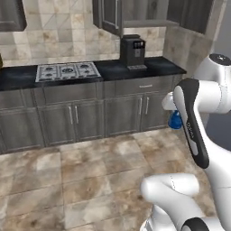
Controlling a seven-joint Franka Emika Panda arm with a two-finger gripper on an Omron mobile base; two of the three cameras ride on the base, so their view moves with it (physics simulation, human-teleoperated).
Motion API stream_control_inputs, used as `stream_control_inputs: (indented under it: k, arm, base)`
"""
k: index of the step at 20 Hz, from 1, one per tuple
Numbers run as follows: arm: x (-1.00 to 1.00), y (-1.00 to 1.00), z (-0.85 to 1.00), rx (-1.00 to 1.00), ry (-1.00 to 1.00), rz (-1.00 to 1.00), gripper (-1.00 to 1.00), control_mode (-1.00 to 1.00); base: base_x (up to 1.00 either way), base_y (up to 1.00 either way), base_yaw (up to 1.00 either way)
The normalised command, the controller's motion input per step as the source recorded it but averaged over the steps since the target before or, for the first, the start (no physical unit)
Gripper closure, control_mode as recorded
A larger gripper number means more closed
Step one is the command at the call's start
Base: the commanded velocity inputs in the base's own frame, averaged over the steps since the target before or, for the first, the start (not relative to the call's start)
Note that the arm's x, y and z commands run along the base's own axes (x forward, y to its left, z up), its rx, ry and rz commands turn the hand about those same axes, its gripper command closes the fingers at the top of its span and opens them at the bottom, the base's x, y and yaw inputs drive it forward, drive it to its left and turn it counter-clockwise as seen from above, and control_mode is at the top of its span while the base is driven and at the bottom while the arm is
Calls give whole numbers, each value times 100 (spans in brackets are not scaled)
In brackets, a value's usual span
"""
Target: Sort all alcoholic drinks to one cabinet, and non-alcoholic drinks to the other.
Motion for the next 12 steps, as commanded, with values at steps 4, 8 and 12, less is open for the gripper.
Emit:
stream_control_inputs:
  k: [4,8,12]
  arm:
    - [0,0,0,0,0,0,100,100]
    - [0,0,0,0,0,0,100,100]
    - [0,0,0,0,0,0,100,100]
  base:
    - [100,-65,1]
    - [100,-65,1]
    - [100,-60,0]
